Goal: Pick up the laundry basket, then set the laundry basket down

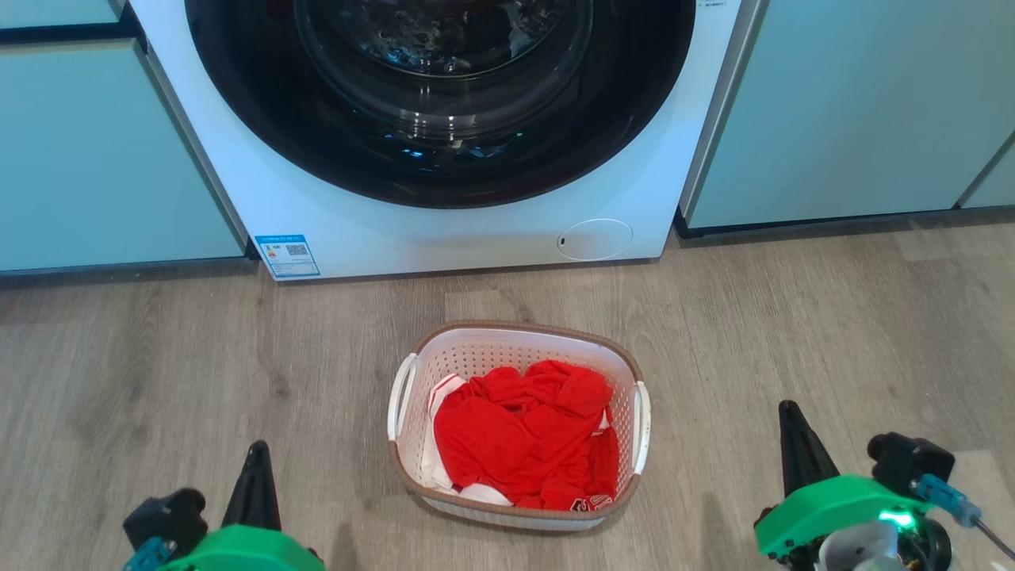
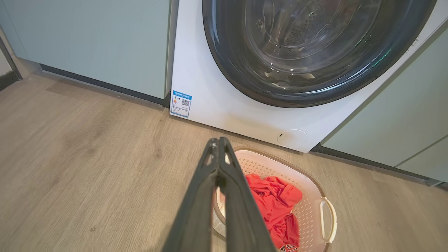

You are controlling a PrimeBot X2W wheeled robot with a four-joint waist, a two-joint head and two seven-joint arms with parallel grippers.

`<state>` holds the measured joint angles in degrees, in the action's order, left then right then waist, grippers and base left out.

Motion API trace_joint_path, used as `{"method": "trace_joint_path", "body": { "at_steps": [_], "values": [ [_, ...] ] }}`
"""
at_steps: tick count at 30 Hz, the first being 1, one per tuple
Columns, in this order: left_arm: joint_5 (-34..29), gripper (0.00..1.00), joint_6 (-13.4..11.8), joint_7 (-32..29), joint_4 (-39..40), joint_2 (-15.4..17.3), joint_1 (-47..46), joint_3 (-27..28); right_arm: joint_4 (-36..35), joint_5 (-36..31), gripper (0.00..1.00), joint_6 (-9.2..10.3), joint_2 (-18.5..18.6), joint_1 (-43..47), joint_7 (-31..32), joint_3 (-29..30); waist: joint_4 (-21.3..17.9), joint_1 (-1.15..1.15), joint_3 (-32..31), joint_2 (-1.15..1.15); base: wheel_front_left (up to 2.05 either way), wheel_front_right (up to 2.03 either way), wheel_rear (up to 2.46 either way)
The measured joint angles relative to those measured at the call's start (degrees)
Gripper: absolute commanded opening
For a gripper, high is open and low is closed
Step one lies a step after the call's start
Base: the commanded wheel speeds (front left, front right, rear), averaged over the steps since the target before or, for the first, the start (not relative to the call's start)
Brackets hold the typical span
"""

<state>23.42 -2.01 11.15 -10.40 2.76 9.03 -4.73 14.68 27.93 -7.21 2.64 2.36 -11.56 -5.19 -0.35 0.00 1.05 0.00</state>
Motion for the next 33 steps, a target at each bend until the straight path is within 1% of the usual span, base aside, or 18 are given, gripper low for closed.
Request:
{"method": "trace_joint_path", "body": {
  "at_steps": [14, 21, 24, 26, 33],
  "values": [
    [9.9, 0.00, 1.1, -2.1, -0.9, 0.2, -1.3, 0.8, 0.2, 9.4, 0.00, 0.00, 0.3, -1.0, 2.0, 1.3, 0.0, 0.00, -0.1, 0.00, 0.00, 0.00, 0.00],
    [14.8, 0.00, 2.0, -3.1, -1.2, 0.4, -2.5, 1.4, 0.2, 14.0, 0.00, 0.00, 0.6, -1.0, 3.1, 1.8, 0.1, 0.00, -0.2, 0.00, 0.00, 0.00, 0.00],
    [16.2, 0.00, 2.1, -3.4, -1.3, 0.4, -2.6, 1.5, 0.2, 15.3, 0.00, 0.00, 0.7, -1.0, 3.4, 2.0, 0.1, 0.00, -0.2, 0.00, 0.00, 0.00, 0.00],
    [18.3, 0.00, 2.1, -4.0, -1.4, 0.4, -2.8, 1.6, 0.2, 17.3, 0.00, 0.00, 0.7, -1.1, 3.9, 2.3, 0.1, 0.00, -0.2, 0.00, 0.00, 0.00, 0.00],
    [23.3, 0.00, 3.1, -5.1, -1.7, 0.5, -3.7, 1.9, 0.3, 21.9, 0.00, 0.00, 0.7, -1.5, 5.1, 3.2, 0.1, 0.00, -0.3, 0.00, 0.00, 0.00, 0.00]
  ]
}}
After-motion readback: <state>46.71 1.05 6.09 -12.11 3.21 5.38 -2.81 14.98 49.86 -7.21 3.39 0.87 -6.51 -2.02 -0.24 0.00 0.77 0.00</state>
